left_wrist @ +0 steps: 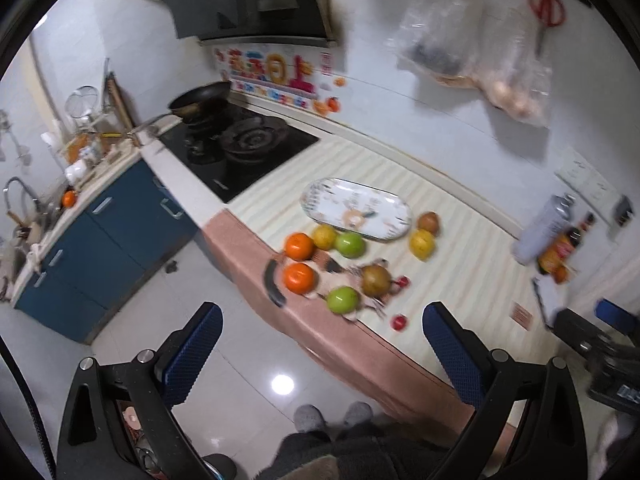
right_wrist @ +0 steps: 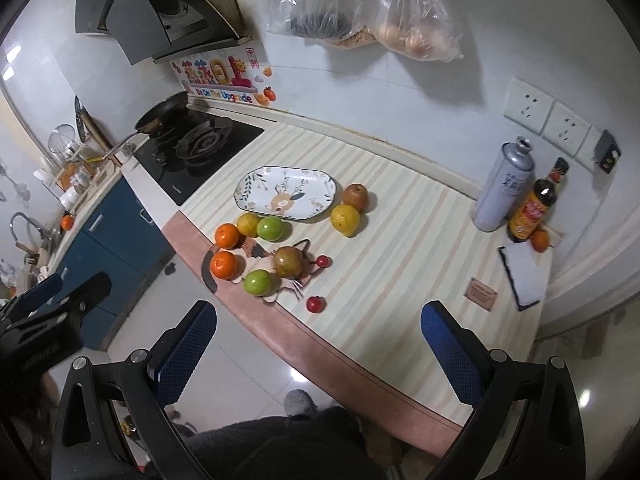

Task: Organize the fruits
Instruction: 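Grasp an orange with the left gripper while the right gripper grasps a brown pear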

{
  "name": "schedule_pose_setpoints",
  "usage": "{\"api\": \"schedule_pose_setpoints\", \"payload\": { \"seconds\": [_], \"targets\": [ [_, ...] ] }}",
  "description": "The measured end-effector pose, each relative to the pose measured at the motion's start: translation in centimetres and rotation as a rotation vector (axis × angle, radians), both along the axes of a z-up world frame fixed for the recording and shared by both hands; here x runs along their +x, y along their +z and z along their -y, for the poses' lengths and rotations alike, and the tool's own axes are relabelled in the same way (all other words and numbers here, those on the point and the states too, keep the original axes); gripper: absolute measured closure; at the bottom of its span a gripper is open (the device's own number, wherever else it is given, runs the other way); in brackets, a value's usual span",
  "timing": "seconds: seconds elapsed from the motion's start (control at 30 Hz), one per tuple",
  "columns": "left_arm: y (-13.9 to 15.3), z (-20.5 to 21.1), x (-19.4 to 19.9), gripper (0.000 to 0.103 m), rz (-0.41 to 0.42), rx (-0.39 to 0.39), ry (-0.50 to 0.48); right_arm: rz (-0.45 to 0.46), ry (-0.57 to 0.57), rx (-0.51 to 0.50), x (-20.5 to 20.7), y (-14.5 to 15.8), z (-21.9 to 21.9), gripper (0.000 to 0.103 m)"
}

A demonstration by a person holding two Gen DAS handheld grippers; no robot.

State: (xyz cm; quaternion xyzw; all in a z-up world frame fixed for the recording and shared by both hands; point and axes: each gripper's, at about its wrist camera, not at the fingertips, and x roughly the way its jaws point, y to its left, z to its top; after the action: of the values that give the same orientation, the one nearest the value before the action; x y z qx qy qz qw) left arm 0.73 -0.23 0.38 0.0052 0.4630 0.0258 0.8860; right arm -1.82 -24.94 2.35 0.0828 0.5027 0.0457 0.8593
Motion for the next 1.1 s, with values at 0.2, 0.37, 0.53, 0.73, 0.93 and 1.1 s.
{"api": "schedule_pose_setpoints", "payload": {
  "seconds": [0.2, 0.37, 0.53, 0.73, 0.93, 1.1],
  "targets": [
    [-4.2, -2.9, 4.5, 0.001, -0.015, 0.118, 0.110, -0.064, 0.021, 0.090, 4.2, -6.0, -1.5, 0.000],
    [-9.9, -6.4, 10.2, 0.001, -0.133, 0.123, 0.133, -0.125, 0.023, 0.103, 8.6, -12.5, -3.7, 0.000],
    [-15.8, -8.4, 16.7, 0.001, -0.257, 0.101, 0.079, -0.248, -0.035, 0.085, 13.6, -20.0, -5.9, 0.000],
    [-22.9, -8.3, 24.7, 0.010, -0.396, 0.146, -0.099, -0.394, -0.095, 0.090, 18.1, -27.0, -8.2, 0.002],
    [-28.2, -7.6, 29.3, 0.012, -0.498, 0.174, -0.248, -0.480, -0.173, 0.107, 21.0, -31.0, -9.4, 0.008],
    [-31.0, -6.5, 30.6, 0.012, -0.568, 0.168, -0.331, -0.537, -0.185, 0.096, 22.5, -32.8, -10.3, 0.015]
  ]
}}
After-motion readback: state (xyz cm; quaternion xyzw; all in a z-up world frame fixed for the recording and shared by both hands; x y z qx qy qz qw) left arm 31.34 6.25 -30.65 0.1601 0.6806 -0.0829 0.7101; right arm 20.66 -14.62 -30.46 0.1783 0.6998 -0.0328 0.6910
